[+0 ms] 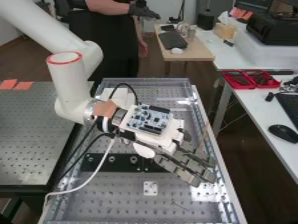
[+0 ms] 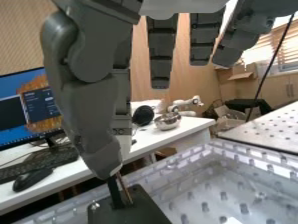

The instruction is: Grab the drill bit and place it in the clear container

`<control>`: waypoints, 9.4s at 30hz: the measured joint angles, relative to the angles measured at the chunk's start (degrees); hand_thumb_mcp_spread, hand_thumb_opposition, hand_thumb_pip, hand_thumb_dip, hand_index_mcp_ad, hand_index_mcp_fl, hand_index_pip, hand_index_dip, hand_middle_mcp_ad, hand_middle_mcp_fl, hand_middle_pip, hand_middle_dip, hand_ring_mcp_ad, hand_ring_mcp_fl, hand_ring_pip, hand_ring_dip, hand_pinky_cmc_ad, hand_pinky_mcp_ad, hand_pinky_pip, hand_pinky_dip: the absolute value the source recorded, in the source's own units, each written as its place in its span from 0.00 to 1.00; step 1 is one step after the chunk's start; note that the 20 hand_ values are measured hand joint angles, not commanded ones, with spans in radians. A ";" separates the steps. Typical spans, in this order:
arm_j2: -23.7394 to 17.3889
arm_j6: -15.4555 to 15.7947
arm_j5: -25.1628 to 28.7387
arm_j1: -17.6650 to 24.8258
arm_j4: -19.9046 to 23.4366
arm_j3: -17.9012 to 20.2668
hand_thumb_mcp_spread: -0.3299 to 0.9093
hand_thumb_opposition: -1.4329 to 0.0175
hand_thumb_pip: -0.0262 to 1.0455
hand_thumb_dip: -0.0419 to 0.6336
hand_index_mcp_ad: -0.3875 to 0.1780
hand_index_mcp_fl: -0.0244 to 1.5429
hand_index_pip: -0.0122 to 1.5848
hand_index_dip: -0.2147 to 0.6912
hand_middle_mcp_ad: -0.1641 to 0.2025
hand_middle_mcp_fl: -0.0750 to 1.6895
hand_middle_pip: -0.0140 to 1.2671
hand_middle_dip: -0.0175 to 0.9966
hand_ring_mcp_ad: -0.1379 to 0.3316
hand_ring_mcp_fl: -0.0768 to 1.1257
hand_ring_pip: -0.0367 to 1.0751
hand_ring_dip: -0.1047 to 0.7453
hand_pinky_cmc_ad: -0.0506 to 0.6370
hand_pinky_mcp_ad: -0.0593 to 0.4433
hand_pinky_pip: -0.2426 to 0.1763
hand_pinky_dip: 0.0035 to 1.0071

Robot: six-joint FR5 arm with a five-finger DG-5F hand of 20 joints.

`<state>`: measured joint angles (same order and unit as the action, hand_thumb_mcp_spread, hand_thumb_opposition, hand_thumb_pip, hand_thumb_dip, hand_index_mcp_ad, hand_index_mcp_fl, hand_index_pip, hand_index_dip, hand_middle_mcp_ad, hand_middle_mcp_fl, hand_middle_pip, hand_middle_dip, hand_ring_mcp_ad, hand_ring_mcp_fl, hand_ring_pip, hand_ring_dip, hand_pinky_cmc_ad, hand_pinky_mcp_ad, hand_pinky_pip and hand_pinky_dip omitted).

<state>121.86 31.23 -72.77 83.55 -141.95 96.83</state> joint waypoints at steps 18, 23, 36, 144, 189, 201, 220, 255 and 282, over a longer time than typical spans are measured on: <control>-12.69 6.35 -6.26 4.58 3.72 7.00 0.81 0.31 0.37 0.41 0.30 0.65 0.52 0.52 0.63 0.21 0.12 0.19 0.71 0.11 0.13 0.15 0.51 0.48 0.40 0.19; -14.44 5.86 -9.50 8.26 5.20 8.89 0.81 0.31 0.37 0.41 0.30 0.65 0.50 0.53 0.63 0.21 0.12 0.19 0.71 0.11 0.13 0.15 0.51 0.48 0.40 0.19; -12.10 -0.79 -16.58 14.74 6.13 8.14 0.81 0.31 0.37 0.41 0.30 0.66 0.50 0.55 0.63 0.23 0.12 0.20 0.71 0.11 0.14 0.15 0.51 0.48 0.40 0.19; 0.32 -5.81 -17.21 15.48 -10.22 -2.96 0.71 0.43 0.33 0.42 0.36 0.32 0.19 0.59 0.62 0.13 0.11 0.20 0.60 0.07 0.13 0.17 0.51 0.52 0.40 0.19; -27.39 7.75 -13.39 6.77 -23.07 7.05 0.55 0.52 0.20 0.18 0.53 0.05 0.06 0.51 0.64 0.08 0.12 0.20 0.65 0.07 0.13 0.17 0.68 0.77 0.40 0.32; -28.44 7.64 -12.29 7.18 -21.99 8.28 0.55 0.52 0.21 0.17 0.53 0.05 0.06 0.50 0.64 0.08 0.12 0.20 0.67 0.07 0.13 0.17 0.70 0.77 0.39 0.35; -28.87 7.31 -13.23 6.95 -20.67 8.76 0.55 0.51 0.21 0.18 0.53 0.05 0.06 0.50 0.63 0.08 0.12 0.20 0.67 0.07 0.13 0.17 0.70 0.77 0.39 0.35; -28.98 6.79 -13.51 6.47 -19.94 8.85 0.55 0.51 0.21 0.18 0.53 0.05 0.06 0.50 0.64 0.08 0.12 0.20 0.67 0.07 0.13 0.17 0.70 0.77 0.39 0.36; -29.31 6.39 -13.54 6.59 -19.32 9.33 0.55 0.51 0.22 0.17 0.53 0.05 0.06 0.46 0.63 0.08 0.12 0.20 0.67 0.07 0.13 0.17 0.71 0.77 0.37 0.36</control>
<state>92.55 37.62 -86.31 90.14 -161.27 106.16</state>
